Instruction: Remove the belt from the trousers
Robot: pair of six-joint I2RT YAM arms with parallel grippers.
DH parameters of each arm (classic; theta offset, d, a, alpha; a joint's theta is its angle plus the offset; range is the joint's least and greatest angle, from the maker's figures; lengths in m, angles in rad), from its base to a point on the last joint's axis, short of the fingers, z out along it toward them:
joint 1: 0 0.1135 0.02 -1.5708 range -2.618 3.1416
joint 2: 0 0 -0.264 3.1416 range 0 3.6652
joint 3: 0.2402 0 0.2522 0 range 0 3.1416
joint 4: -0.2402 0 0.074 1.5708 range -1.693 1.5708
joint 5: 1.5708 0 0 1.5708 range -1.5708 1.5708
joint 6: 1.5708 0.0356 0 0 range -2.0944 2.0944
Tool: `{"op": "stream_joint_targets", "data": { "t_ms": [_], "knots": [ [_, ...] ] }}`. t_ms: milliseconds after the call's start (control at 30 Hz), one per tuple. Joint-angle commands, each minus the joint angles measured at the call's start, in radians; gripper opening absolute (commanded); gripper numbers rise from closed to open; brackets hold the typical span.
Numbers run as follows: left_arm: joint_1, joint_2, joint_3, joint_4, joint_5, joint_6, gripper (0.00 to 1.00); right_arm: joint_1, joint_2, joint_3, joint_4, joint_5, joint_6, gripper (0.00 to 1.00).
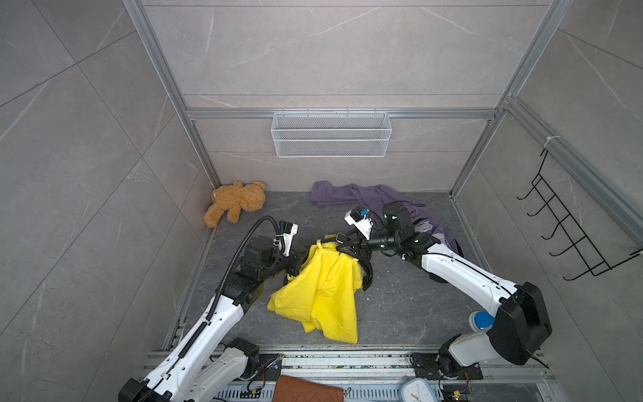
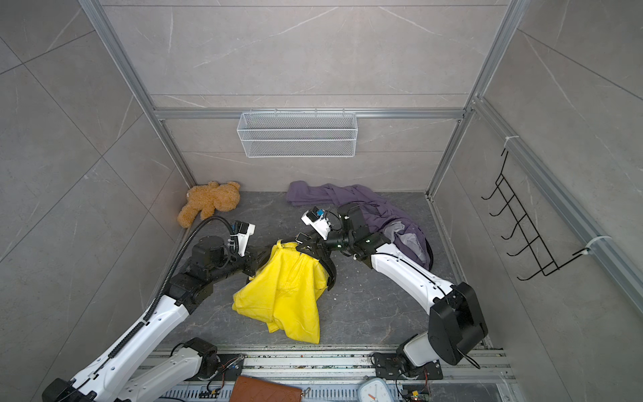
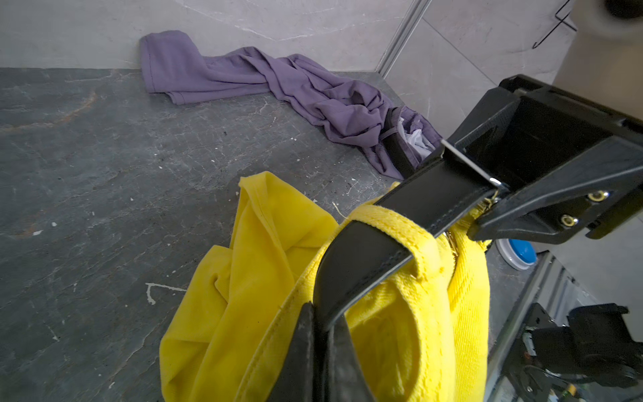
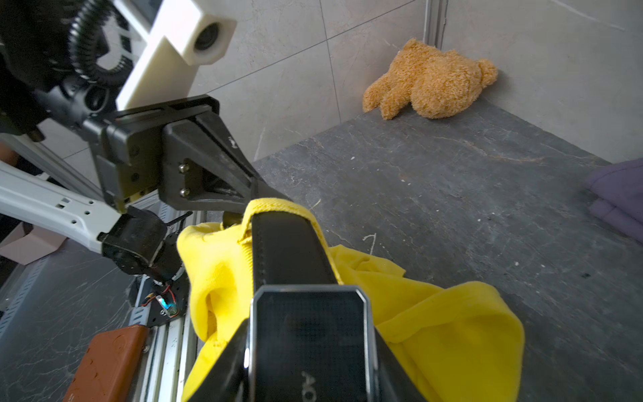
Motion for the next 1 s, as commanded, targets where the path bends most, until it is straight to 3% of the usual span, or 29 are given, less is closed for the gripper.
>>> {"op": "stream_joint_targets", "data": {
  "t_ms": [0,333,433,533,767,967],
  "knots": [
    [-0.016,-0.008,-0.006,-0.058,-0.228,0.049,0.00,-0.054,0.020,0.051,-0.079,0.234,-0.045,0.18],
    [-0.025,-0.026,0.000,-0.035,-0.100,0.043,0.00,0.033,0.050,0.028,-0.015,0.465,-0.161,0.26],
    [-0.024,-0.027,0.004,-0.038,-0.070,0.041,0.00,0.040,0.057,0.031,0.007,0.471,-0.156,0.29],
    [-0.024,-0.036,-0.001,-0.028,-0.048,0.039,0.00,0.047,0.061,0.029,0.036,0.468,-0.145,0.43],
    [-0.025,-0.049,0.001,-0.013,0.007,0.031,0.00,0.078,0.060,0.020,0.055,0.501,-0.182,0.65],
    [-0.024,-0.068,-0.002,-0.008,-0.002,0.031,0.00,0.085,0.059,0.025,0.044,0.446,-0.201,0.63]
  ]
}}
